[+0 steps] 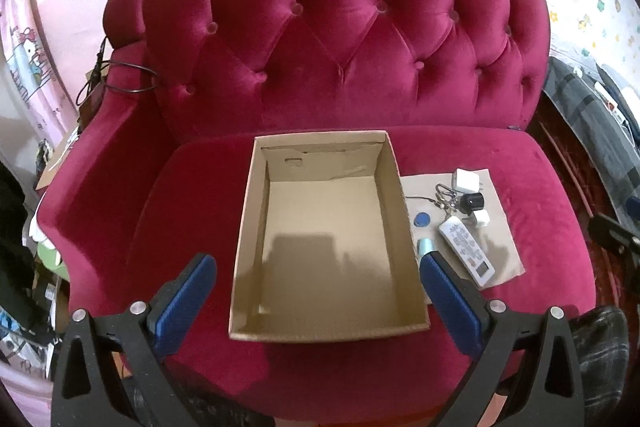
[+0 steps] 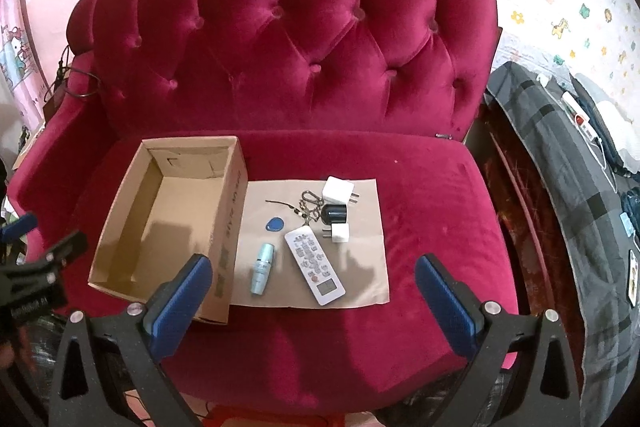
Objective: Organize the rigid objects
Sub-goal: 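Move the right tool toward the white remote while the left tool grips the box wall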
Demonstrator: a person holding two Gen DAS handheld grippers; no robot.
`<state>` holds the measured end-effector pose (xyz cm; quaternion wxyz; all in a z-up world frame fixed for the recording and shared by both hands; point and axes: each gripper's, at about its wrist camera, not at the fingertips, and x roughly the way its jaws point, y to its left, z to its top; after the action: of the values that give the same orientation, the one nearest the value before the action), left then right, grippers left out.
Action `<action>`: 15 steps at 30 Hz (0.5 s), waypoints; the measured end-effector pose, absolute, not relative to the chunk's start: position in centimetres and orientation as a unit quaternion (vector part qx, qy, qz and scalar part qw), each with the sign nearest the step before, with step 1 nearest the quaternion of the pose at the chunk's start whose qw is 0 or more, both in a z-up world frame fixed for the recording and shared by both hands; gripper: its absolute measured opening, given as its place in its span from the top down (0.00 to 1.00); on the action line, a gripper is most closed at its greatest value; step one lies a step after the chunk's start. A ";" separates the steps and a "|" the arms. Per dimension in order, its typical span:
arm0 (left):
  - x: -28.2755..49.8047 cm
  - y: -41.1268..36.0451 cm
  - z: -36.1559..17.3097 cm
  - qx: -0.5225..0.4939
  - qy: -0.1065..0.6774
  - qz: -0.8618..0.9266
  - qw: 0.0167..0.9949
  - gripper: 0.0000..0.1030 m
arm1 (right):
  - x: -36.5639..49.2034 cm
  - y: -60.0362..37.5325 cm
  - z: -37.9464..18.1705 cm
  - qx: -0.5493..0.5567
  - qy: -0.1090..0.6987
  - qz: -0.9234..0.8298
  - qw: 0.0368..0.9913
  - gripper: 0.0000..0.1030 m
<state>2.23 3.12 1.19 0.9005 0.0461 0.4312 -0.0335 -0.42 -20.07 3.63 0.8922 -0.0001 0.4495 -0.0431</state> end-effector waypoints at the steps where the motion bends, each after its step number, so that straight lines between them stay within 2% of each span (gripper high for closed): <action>1: 2.8 3.4 0.9 0.047 0.429 -0.035 0.901 0.00 | -0.3 -20.2 3.3 0.000 0.452 -0.044 0.891 0.00; 15: 10.4 7.8 -5.2 0.053 0.464 -0.008 0.884 0.00 | 2.3 -21.5 -0.2 -0.006 0.472 -0.065 0.879 0.00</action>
<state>10.44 7.78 -5.21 0.8840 0.0527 0.4644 -0.0082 2.28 -21.53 -0.19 0.8794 -0.0056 0.4715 -0.0653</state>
